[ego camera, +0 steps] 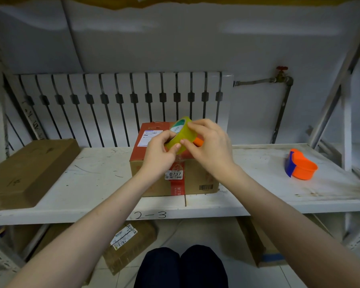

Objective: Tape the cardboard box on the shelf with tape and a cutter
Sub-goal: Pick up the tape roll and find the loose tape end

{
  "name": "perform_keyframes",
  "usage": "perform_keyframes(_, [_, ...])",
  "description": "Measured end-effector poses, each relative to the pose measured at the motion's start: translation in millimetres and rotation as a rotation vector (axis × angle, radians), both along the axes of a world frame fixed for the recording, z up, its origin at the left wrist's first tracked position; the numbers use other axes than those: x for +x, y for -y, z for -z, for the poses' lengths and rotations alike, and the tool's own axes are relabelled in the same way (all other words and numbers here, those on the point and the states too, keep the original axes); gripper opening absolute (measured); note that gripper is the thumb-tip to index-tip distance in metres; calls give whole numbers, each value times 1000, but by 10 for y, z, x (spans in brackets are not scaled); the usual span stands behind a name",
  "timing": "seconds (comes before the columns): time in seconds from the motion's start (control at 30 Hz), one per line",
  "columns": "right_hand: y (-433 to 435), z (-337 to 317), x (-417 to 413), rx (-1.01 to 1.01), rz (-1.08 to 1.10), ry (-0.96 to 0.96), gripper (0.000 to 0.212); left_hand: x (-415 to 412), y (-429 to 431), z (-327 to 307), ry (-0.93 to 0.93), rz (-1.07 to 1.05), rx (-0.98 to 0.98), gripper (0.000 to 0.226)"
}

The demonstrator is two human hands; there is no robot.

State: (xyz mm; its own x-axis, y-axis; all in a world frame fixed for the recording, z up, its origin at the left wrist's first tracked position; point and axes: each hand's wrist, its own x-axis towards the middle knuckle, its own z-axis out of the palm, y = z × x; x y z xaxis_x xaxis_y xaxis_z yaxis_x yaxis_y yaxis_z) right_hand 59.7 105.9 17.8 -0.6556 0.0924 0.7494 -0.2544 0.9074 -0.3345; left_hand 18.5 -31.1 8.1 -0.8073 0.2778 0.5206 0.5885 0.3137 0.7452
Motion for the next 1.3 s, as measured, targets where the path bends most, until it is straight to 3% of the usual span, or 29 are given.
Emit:
perform_keyframes(0.2, [65,72,50,88,-7,-42,32,103,-15,0,37,-6,41,11])
perform_keyframes(0.5, [113,28,102,13,-81,36,18,108,-3,52,26,-46,-29,8])
perform_keyframes(0.83, [166,-27,39,-178,-134,154,35,196,-7,63,-78,-173,-130,13])
perform_keyframes(1.3, [162,-2,68,-175,-201,126,31,213,15,88,-138,-213,-195,9])
